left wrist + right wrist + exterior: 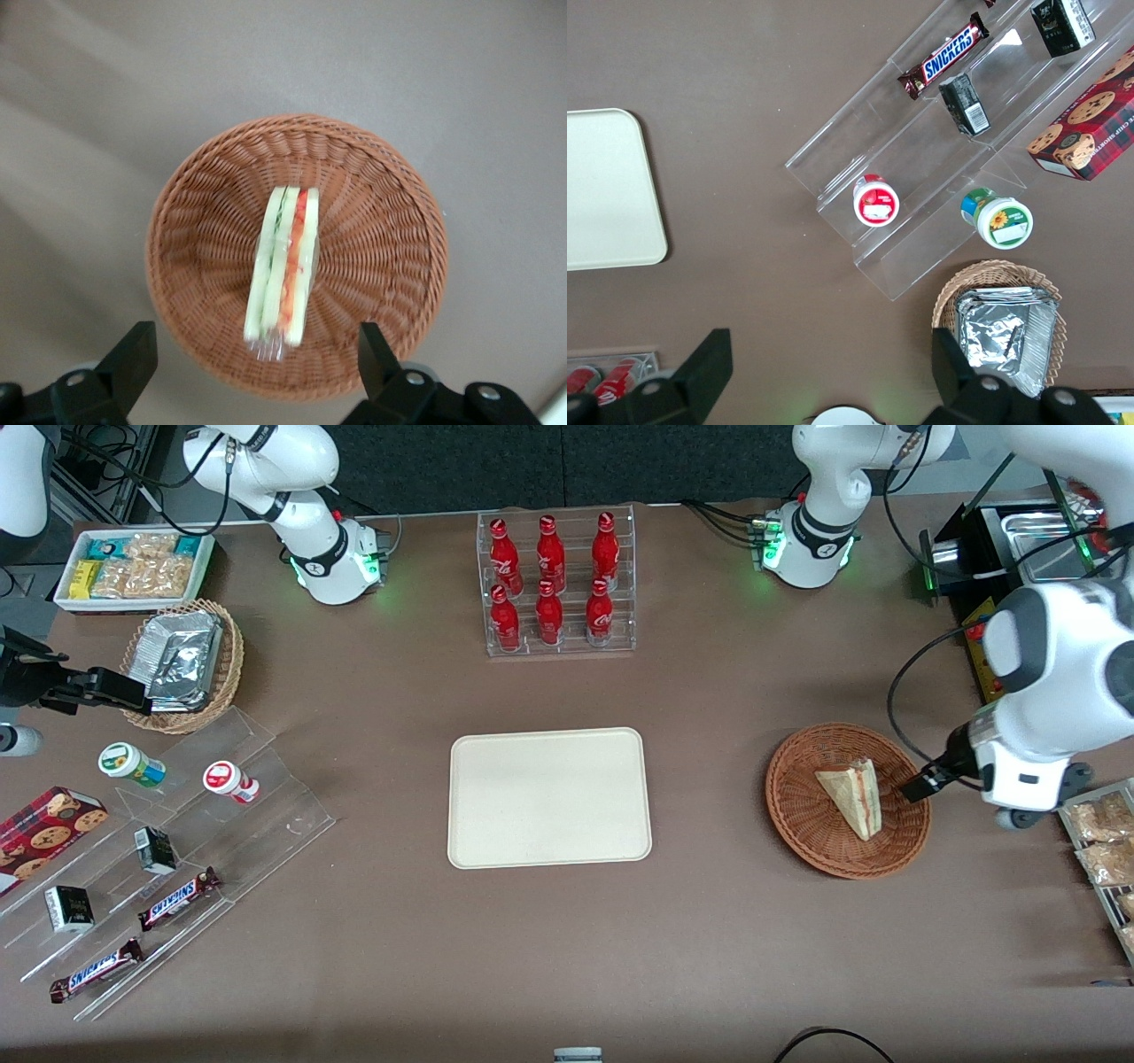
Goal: Place sandwich from basket to tray
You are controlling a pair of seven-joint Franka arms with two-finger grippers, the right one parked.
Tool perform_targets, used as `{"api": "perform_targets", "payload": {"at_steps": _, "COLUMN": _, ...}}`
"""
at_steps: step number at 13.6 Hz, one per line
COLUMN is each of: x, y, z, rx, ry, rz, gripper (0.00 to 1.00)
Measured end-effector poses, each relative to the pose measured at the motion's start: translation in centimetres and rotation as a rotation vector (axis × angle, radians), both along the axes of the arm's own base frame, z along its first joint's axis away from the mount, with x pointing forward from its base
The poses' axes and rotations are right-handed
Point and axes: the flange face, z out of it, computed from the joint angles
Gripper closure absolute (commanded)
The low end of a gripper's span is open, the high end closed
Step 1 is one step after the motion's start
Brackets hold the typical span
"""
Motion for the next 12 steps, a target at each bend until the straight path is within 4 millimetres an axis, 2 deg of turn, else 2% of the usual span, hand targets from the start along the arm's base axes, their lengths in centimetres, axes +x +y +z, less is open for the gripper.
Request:
{"api": "perform_targets", "payload": {"at_steps": 2, "x": -1.3, "y": 0.0, "z": -3.8, "rx": 0.001, "ry": -0.043, "rz": 0.011, "gripper": 0.00}}
{"api": "perform_targets", "payload": {"at_steps": 4, "x": -2.5, "y": -0.7, "z": -6.4, "rx": 0.001, "ry": -0.047, "rz": 0.006, "gripper": 0.00}}
{"api": "perform_targets", "payload": {"at_steps": 7, "x": -3.3, "y": -2.3, "z": -8.5, "rx": 0.001, "ry": -0.057, "rz": -0.002, "gripper": 0.00}}
{"api": "perform_targets", "payload": {"at_steps": 12, "x": -4.2, "y": -2.8, "z": -10.9, "rx": 0.004, "ry": -0.045, "rz": -0.011, "gripper": 0.00}}
